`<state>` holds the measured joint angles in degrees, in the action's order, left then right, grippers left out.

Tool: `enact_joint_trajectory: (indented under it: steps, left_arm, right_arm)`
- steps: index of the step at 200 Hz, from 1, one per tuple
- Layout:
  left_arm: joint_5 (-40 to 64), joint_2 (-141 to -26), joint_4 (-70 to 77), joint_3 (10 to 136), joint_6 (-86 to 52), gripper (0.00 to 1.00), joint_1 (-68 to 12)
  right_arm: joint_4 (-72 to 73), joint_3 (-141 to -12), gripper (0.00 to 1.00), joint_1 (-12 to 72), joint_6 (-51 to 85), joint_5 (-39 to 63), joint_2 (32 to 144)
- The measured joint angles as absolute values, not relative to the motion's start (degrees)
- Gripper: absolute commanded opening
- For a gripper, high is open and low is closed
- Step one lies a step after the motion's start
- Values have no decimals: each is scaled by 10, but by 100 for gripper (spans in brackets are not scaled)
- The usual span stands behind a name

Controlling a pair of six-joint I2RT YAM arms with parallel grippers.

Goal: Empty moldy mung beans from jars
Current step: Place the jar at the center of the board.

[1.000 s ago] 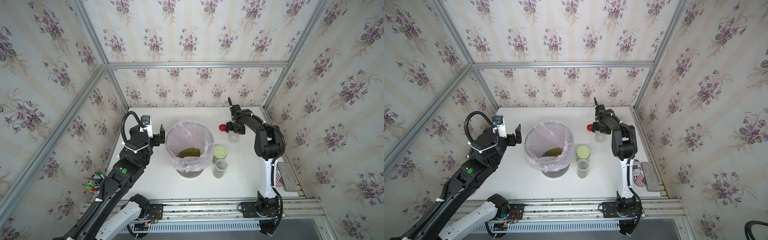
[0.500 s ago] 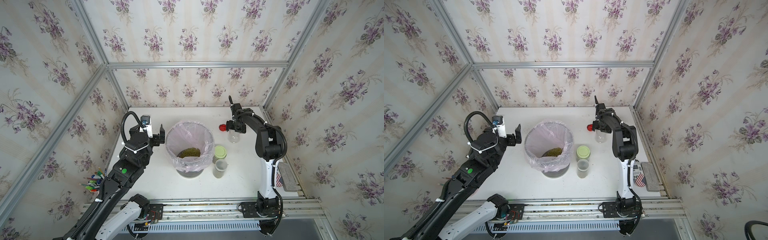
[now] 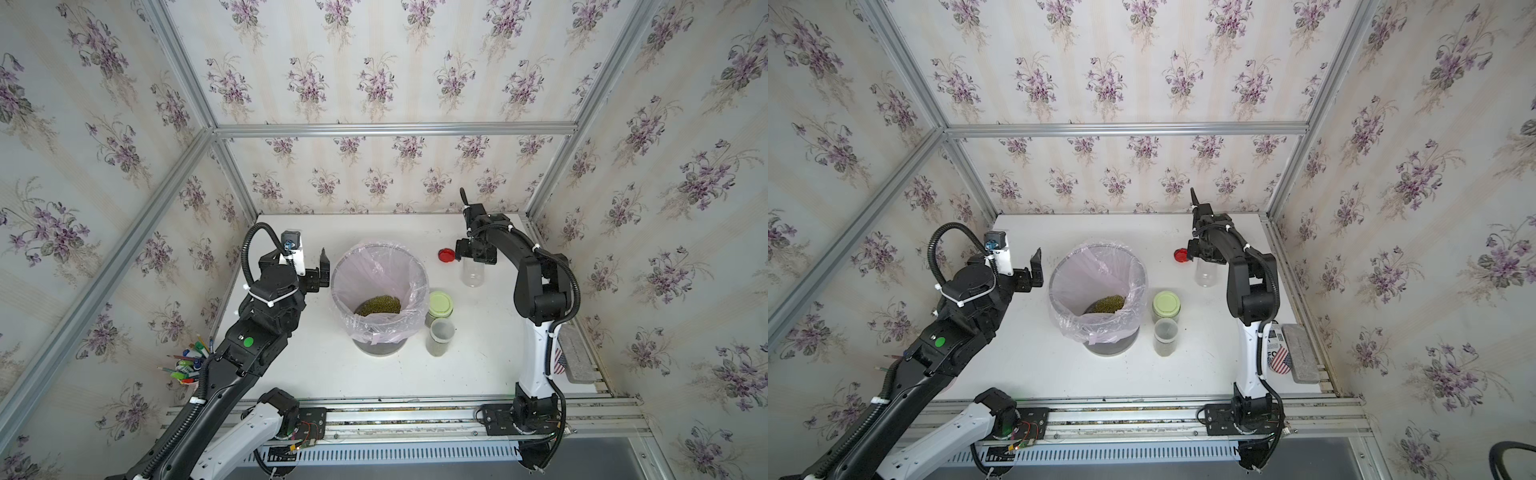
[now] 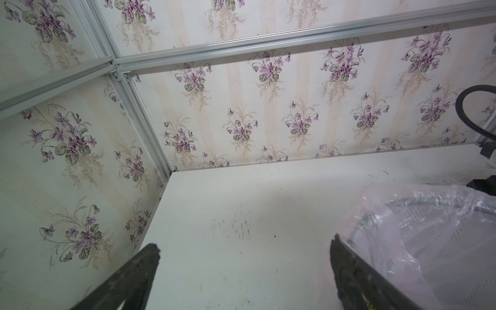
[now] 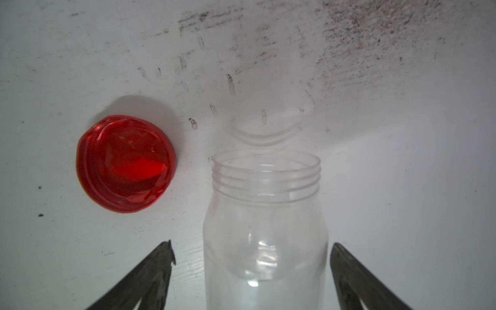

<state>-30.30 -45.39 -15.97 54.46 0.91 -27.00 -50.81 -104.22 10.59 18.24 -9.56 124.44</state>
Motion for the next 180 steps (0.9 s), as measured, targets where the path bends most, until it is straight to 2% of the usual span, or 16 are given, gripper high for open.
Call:
enact_joint_trajectory:
  steps: [180]
  left_arm:
    - [-303, -451, -160, 545, 9, 100, -270]
  right_arm:
    - [-510, -1022, 89, 105, 182, -116, 1213]
